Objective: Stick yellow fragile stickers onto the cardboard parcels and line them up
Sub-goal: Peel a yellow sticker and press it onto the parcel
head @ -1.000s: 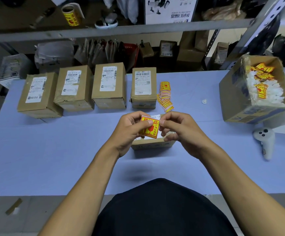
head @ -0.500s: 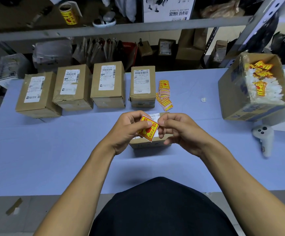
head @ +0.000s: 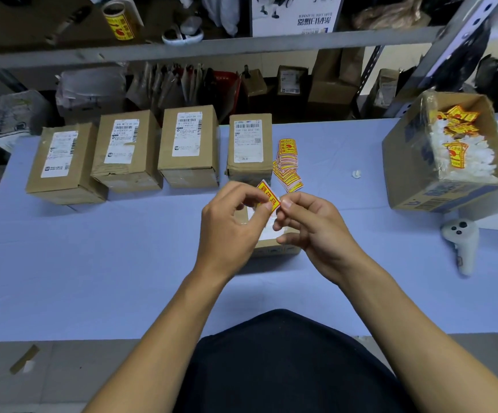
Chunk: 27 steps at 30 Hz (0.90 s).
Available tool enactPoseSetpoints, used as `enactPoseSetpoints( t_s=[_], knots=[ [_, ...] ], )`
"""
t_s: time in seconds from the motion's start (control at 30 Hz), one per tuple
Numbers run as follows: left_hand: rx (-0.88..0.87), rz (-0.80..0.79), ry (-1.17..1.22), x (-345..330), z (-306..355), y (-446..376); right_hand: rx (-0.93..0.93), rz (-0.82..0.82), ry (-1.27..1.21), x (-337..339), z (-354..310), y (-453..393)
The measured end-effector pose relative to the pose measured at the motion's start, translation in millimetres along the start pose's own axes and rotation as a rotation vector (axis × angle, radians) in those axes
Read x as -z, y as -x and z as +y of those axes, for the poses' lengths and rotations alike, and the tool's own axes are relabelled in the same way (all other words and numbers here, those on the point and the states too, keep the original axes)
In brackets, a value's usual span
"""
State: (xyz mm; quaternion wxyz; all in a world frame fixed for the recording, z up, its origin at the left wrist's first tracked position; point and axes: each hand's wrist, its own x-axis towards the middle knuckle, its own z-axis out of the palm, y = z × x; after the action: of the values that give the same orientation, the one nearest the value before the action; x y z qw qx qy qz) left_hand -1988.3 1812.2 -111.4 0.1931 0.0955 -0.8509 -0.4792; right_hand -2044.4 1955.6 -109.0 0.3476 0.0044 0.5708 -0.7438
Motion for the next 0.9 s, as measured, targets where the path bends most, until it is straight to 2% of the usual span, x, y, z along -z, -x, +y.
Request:
enactPoseSetpoints(
  t_s=[0.1,0.27,0.37,0.63,0.9],
  knots=[
    [-0.07,-0.056,0.045,-0.7,6.2,3.3,0.07,0.014,0.057,-1.8,1.5,0.5],
    [0.101,-0.038,0.26,-1.8,8.3,2.6,0.161,0.032,0.128,-2.4,1.8,0.7],
    [0.128,-0.049,0.302,-1.1,7.0,1.8,0.196,0.041,0.165,-2.3,2.8,0.0],
    [0.184,-0.088,0.329,1.1,5.2,0.2,0.224,0.03,0.207,0.2,3.8,0.4],
    [0.083,-0.1,0.155,1.2,2.7,0.8,0.25,0.047,0.27,-1.1,6.1,1.7]
  ],
)
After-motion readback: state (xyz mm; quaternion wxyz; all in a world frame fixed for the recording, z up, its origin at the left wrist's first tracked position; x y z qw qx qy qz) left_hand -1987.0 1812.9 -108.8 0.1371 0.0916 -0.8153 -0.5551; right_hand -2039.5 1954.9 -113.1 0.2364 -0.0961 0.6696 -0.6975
